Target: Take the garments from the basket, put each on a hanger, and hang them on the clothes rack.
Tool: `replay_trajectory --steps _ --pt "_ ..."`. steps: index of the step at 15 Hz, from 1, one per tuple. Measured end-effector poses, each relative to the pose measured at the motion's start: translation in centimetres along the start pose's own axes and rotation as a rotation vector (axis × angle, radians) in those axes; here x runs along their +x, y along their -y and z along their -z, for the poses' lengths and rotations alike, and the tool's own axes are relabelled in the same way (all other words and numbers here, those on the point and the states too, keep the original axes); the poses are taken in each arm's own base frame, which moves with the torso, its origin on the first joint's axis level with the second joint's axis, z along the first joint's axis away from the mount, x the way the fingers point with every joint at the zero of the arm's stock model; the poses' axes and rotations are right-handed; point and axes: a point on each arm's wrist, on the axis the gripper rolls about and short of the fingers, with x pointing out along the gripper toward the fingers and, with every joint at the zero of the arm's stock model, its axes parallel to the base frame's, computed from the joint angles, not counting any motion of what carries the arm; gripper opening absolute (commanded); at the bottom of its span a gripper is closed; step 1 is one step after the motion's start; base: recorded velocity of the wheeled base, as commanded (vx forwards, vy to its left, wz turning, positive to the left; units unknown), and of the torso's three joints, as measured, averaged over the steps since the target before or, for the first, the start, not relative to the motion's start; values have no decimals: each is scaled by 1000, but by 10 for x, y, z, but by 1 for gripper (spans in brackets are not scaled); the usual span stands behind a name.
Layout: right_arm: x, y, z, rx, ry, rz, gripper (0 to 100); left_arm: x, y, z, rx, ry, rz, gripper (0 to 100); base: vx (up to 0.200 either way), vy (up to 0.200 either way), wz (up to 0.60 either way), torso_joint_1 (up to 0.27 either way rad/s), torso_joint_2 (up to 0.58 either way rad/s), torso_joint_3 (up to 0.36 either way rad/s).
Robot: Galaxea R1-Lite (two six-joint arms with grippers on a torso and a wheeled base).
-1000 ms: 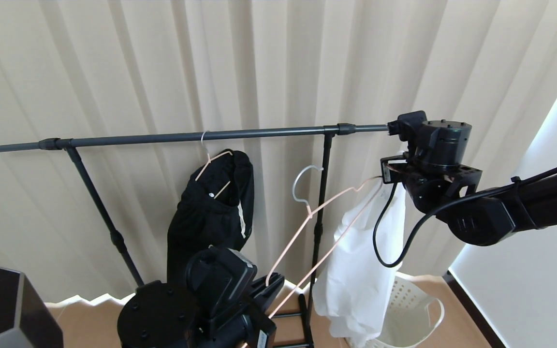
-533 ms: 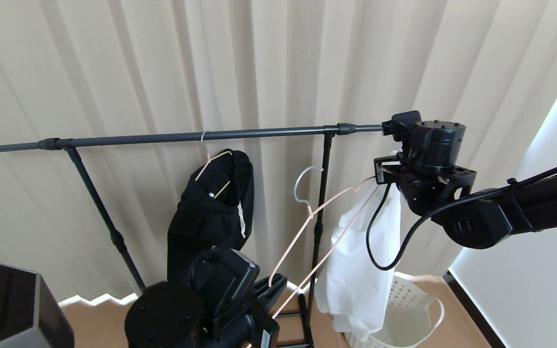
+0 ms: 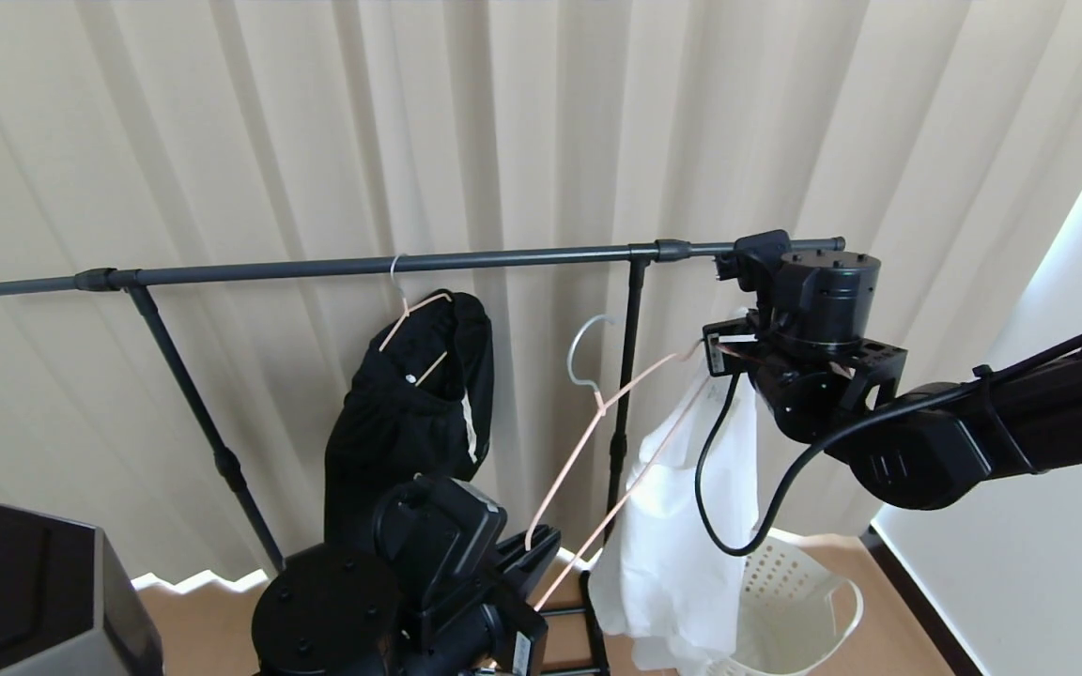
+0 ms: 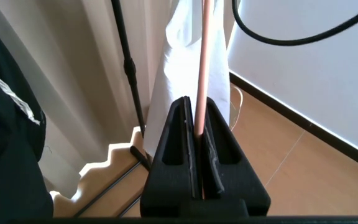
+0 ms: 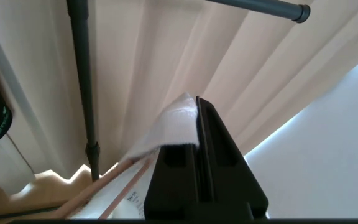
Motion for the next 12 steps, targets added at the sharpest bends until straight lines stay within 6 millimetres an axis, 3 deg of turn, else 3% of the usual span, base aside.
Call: replay_trajectory --steps 5,12 --pt "-16 -12 -1 4 25 -26 0 1 0 1 2 -2 0 0 0 0 0 0 0 0" --pt "-55 -27 -7 -9 48 -125 0 1 0 1 2 -2 -3 0 0 0 0 0 0 0"
